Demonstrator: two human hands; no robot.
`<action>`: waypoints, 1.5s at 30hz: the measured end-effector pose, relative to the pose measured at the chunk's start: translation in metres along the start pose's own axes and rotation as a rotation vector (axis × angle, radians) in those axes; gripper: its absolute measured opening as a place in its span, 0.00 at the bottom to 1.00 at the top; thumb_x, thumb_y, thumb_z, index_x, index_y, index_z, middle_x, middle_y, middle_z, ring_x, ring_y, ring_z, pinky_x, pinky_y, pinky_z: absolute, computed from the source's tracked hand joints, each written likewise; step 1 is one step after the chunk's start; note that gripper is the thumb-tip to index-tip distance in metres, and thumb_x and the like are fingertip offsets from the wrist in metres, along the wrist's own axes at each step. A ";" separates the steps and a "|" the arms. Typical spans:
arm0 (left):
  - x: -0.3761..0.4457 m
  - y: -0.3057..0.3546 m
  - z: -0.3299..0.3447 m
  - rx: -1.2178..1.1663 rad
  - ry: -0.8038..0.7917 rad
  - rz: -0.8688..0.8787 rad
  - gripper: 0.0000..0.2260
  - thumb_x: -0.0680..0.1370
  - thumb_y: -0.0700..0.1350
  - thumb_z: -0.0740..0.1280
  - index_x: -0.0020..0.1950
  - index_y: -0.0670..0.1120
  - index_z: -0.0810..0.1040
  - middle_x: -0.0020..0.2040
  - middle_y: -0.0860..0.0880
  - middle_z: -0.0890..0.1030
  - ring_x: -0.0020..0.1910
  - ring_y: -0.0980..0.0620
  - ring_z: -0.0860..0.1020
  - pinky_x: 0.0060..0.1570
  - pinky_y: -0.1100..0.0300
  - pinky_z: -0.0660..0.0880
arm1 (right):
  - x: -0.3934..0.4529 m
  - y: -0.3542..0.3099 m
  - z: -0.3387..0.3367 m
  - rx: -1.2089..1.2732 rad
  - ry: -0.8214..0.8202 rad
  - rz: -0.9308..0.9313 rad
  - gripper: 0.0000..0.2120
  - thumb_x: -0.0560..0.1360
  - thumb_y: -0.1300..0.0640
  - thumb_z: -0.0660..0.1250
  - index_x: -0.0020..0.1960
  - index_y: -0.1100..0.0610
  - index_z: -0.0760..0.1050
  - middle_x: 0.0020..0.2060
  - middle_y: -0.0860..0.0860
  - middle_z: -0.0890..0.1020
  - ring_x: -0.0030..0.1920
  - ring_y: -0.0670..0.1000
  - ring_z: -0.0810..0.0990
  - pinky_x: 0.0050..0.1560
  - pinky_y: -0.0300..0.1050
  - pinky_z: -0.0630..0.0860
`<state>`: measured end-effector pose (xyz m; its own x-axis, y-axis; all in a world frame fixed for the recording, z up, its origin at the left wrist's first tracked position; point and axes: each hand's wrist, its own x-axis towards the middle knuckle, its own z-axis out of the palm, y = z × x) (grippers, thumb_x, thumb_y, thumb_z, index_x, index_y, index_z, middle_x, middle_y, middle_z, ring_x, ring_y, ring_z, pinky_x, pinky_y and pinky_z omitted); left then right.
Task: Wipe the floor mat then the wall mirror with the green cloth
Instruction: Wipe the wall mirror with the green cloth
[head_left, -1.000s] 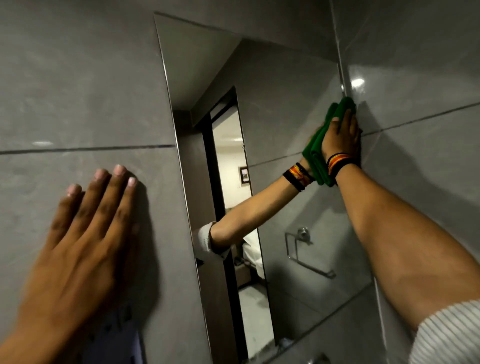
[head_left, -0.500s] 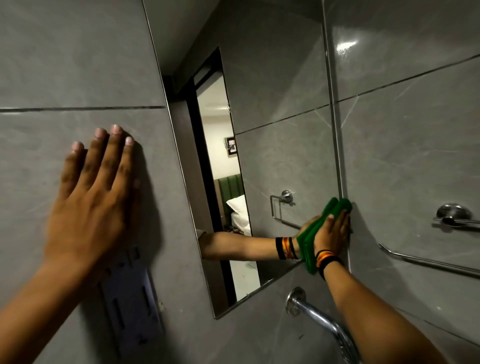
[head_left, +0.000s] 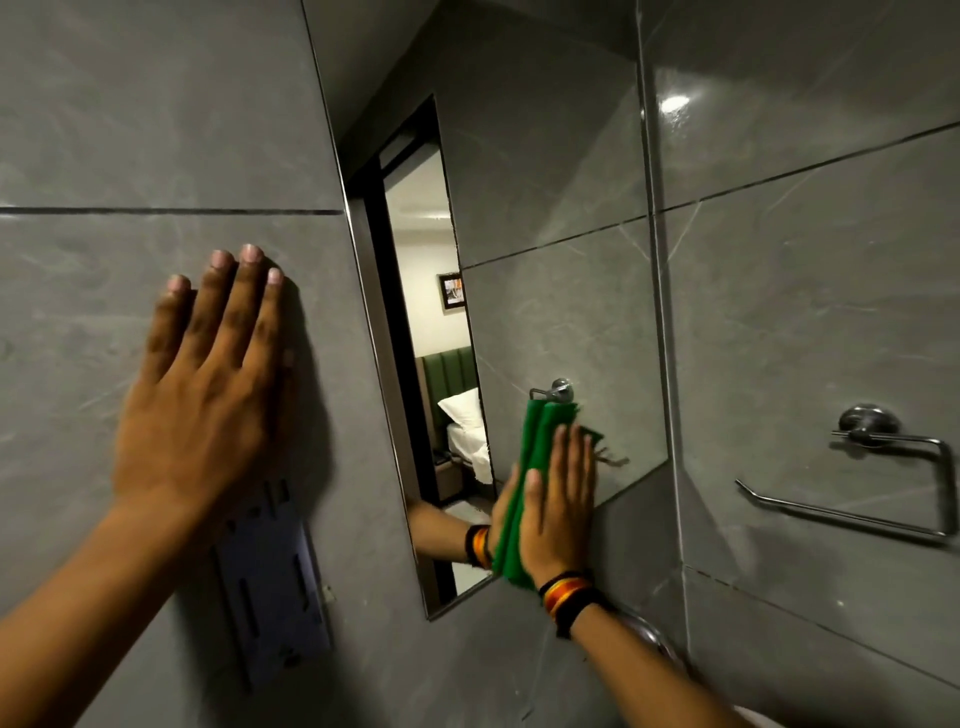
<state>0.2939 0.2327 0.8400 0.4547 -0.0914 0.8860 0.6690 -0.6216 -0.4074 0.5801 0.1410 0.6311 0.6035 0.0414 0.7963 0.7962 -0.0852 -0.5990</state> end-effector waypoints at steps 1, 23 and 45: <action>0.001 0.000 0.000 -0.006 0.005 0.000 0.30 0.86 0.49 0.50 0.86 0.40 0.49 0.87 0.41 0.48 0.86 0.44 0.44 0.84 0.43 0.42 | -0.018 -0.014 0.002 -0.013 -0.038 -0.061 0.28 0.84 0.42 0.41 0.82 0.51 0.47 0.82 0.53 0.53 0.82 0.54 0.50 0.81 0.54 0.47; 0.001 0.001 -0.007 0.043 0.058 0.010 0.30 0.84 0.44 0.55 0.85 0.37 0.54 0.86 0.38 0.53 0.86 0.42 0.47 0.84 0.46 0.41 | 0.091 -0.155 -0.004 -0.005 -0.043 -0.420 0.28 0.83 0.44 0.48 0.82 0.50 0.52 0.82 0.50 0.53 0.82 0.53 0.47 0.79 0.62 0.52; 0.004 0.006 -0.012 0.097 0.038 -0.005 0.29 0.83 0.45 0.53 0.83 0.35 0.59 0.85 0.37 0.58 0.85 0.41 0.53 0.84 0.45 0.44 | 0.192 -0.238 -0.022 0.181 0.163 -0.448 0.26 0.78 0.56 0.52 0.75 0.57 0.69 0.74 0.54 0.72 0.73 0.56 0.69 0.73 0.56 0.66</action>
<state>0.2927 0.2192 0.8433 0.4292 -0.1191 0.8953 0.7259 -0.5444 -0.4204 0.5059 0.1474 0.9281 0.1976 -0.1227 0.9726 0.9788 0.0798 -0.1888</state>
